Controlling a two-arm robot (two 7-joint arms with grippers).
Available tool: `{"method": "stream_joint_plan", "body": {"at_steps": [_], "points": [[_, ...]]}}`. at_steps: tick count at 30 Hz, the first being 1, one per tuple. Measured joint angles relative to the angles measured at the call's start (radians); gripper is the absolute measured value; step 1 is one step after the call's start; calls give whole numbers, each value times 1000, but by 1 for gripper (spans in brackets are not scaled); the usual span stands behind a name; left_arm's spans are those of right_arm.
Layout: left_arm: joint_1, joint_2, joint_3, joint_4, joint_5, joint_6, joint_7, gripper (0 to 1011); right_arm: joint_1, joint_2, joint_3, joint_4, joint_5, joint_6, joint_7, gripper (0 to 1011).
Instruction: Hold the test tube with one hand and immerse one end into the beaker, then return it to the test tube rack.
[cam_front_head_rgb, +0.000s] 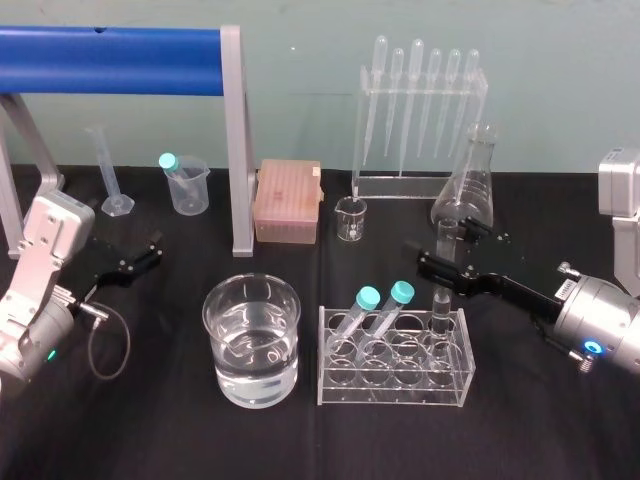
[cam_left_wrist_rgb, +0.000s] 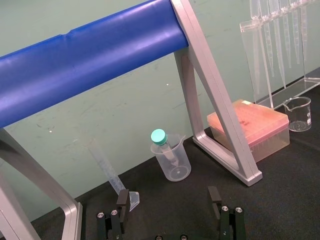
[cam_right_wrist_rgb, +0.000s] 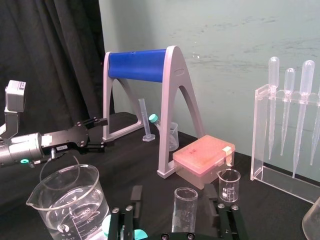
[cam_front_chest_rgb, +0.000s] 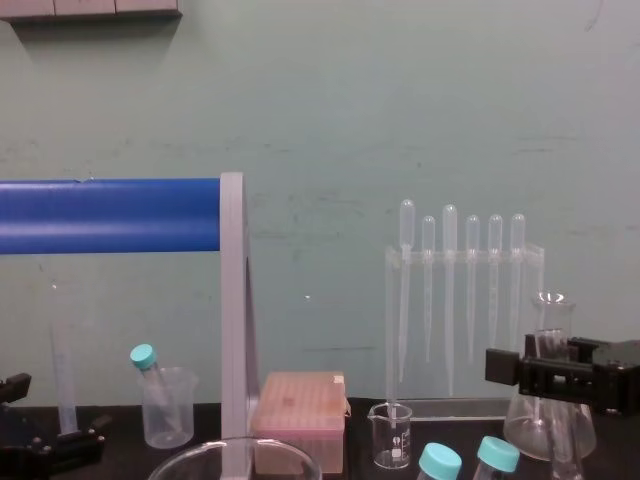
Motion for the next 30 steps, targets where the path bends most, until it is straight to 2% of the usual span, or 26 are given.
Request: {"method": "stream_joint_plan", "body": {"at_steps": [7, 14, 17, 18, 19, 20, 23, 24, 25, 26, 28, 29, 30], "points": [[0, 0, 0, 0, 0, 0, 0, 1000, 0, 0, 0, 0, 0, 0, 0, 978], [0, 0, 0, 0, 0, 0, 0, 1000, -1, 0, 10, -18, -4, -12, -9, 1002], [0, 0, 0, 0, 0, 0, 0, 1000, -10, -2, 46, -62, -17, -54, -49, 1002], [0, 0, 0, 0, 0, 0, 0, 1000, -10, -2, 46, -62, -17, -54, -49, 1002], [0, 0, 0, 0, 0, 0, 0, 1000, -20, -6, 81, -99, -38, -93, -87, 1002], [0, 0, 0, 0, 0, 0, 0, 1000, -25, -8, 94, -112, -47, -108, -102, 1002], [0, 0, 0, 0, 0, 0, 0, 1000, -41, -13, 130, -150, -81, -140, -161, 1002], [0, 0, 0, 0, 0, 0, 0, 1000, -54, -14, 152, -175, -118, -142, -220, 1002], [0, 0, 0, 0, 0, 0, 0, 1000, -60, -14, 161, -188, -137, -135, -252, 1002], [0, 0, 0, 0, 0, 0, 0, 1000, -73, -14, 177, -206, -169, -103, -312, 1002], [0, 0, 0, 0, 0, 0, 0, 1000, -84, -14, 187, -217, -189, -56, -365, 1002], [0, 0, 0, 0, 0, 0, 0, 1000, -95, -14, 192, -221, -205, 2, -408, 1002], [0, 0, 0, 0, 0, 0, 0, 1000, -99, -15, 193, -221, -210, 29, -427, 1002]]}}
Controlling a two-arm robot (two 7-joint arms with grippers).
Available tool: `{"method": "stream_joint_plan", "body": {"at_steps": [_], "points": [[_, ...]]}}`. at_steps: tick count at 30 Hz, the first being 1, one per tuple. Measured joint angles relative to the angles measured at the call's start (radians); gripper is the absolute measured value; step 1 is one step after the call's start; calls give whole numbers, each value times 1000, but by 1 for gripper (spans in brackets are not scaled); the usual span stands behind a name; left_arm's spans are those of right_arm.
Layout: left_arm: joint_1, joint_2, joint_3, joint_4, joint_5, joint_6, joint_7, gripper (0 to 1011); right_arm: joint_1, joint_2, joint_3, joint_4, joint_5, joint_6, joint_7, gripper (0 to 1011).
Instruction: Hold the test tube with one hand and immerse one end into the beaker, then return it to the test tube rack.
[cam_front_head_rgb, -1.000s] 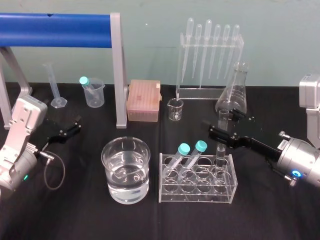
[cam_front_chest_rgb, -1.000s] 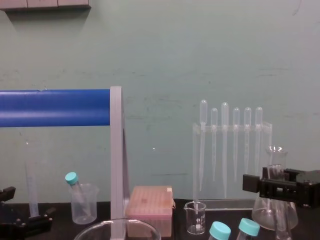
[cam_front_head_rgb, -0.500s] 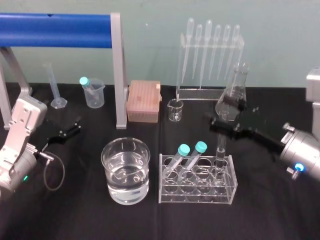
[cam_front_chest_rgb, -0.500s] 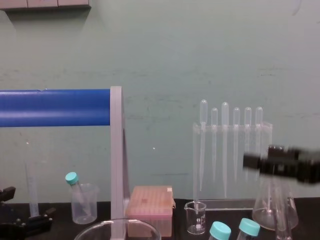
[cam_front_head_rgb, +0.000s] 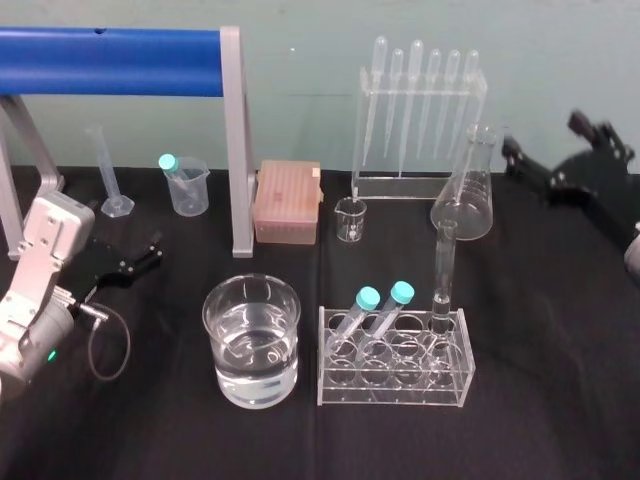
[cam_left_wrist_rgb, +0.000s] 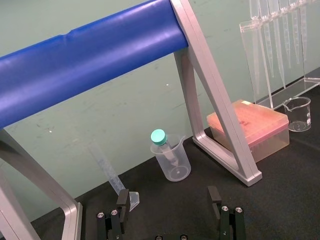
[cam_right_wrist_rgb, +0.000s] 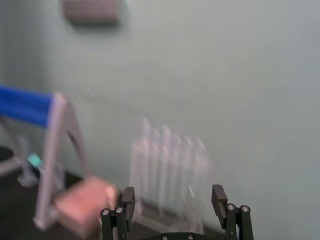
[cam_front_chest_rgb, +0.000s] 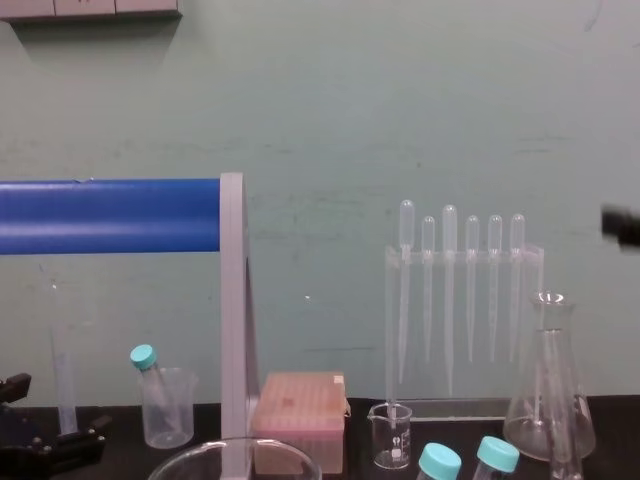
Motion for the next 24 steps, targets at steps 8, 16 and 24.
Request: {"method": "stream_joint_plan", "body": {"at_steps": [8, 16, 24], "points": [[0, 0, 0, 0, 0, 0, 0, 1000, 10, -40, -55, 129, 10, 143, 29, 1002], [0, 0, 0, 0, 0, 0, 0, 1000, 43, -71, -97, 203, 2, 161, 82, 1002], [0, 0, 0, 0, 0, 0, 0, 1000, 39, -67, -92, 194, 4, 159, 79, 1002]]}}
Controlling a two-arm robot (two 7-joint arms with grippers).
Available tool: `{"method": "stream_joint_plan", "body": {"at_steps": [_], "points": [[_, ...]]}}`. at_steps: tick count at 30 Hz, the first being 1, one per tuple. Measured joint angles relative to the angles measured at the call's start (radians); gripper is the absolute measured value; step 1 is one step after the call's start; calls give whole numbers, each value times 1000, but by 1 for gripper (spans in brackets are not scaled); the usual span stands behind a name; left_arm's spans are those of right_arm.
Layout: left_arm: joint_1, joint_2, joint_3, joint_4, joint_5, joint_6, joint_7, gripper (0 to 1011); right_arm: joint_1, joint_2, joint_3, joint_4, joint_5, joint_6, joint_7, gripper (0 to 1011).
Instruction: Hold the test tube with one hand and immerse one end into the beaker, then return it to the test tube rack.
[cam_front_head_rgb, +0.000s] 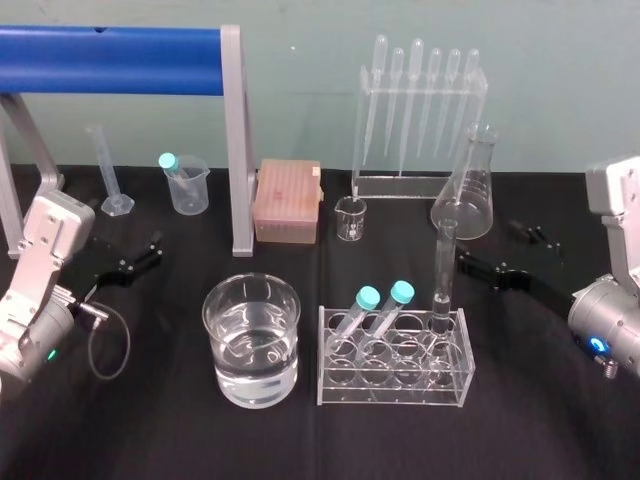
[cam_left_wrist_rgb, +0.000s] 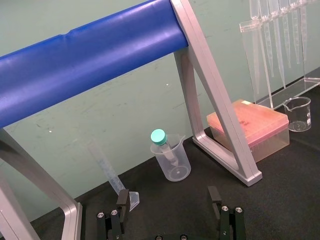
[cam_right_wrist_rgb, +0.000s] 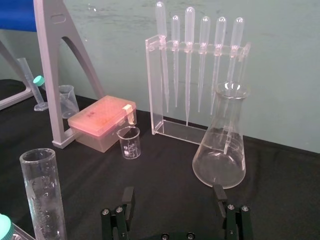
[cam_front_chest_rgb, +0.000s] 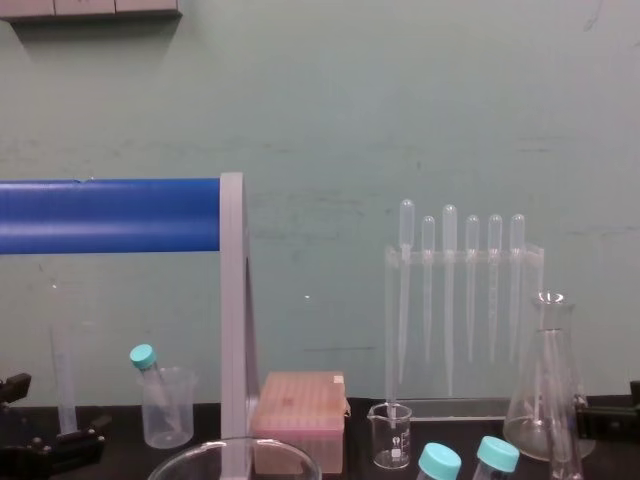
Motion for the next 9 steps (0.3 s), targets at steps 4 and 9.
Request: {"method": "stream_joint_plan", "body": {"at_steps": [4, 9], "points": [[0, 0, 0, 0, 0, 0, 0, 1000, -2, 2, 1, -3, 1, -1, -3, 1002], [0, 0, 0, 0, 0, 0, 0, 1000, -3, 3, 3, -5, 2, -3, -5, 1002]]}}
